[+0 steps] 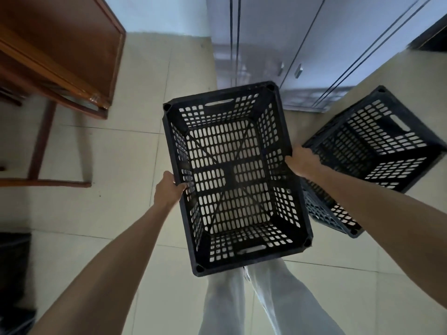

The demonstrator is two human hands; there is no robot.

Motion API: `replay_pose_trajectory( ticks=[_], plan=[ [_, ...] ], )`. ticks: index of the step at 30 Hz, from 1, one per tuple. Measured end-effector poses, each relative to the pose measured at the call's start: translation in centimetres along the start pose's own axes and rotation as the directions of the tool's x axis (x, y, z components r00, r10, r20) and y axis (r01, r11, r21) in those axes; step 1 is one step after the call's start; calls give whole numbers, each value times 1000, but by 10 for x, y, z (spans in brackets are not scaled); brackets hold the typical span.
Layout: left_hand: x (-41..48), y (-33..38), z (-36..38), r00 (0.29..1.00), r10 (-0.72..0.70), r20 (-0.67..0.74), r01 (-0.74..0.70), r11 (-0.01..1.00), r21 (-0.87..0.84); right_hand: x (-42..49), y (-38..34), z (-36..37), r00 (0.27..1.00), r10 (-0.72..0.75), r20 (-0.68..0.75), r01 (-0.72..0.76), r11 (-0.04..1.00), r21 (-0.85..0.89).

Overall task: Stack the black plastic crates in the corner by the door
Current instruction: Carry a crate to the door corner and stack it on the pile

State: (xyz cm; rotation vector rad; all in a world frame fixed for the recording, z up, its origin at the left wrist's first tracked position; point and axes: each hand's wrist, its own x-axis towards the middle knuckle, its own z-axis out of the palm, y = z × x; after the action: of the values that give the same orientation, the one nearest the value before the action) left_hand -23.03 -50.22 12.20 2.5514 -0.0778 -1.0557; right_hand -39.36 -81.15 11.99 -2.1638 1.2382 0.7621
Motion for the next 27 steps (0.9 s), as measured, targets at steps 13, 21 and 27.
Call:
replay_pose_trajectory(
  ticks=[13,21,27],
  plan=[
    [-186,40,-131,953,291,-83,-278,950,142,-209,-8,-110,996,-46,-72,54,992,112],
    [-245,64,-163,887,459,-44,-437,868,237,-315,29,-128,979,72,-190,-44,988,148],
    [-286,115,-155,807,589,39,-578,774,257,-384,94,-132,948,205,-241,-147,960,239]
  ],
)
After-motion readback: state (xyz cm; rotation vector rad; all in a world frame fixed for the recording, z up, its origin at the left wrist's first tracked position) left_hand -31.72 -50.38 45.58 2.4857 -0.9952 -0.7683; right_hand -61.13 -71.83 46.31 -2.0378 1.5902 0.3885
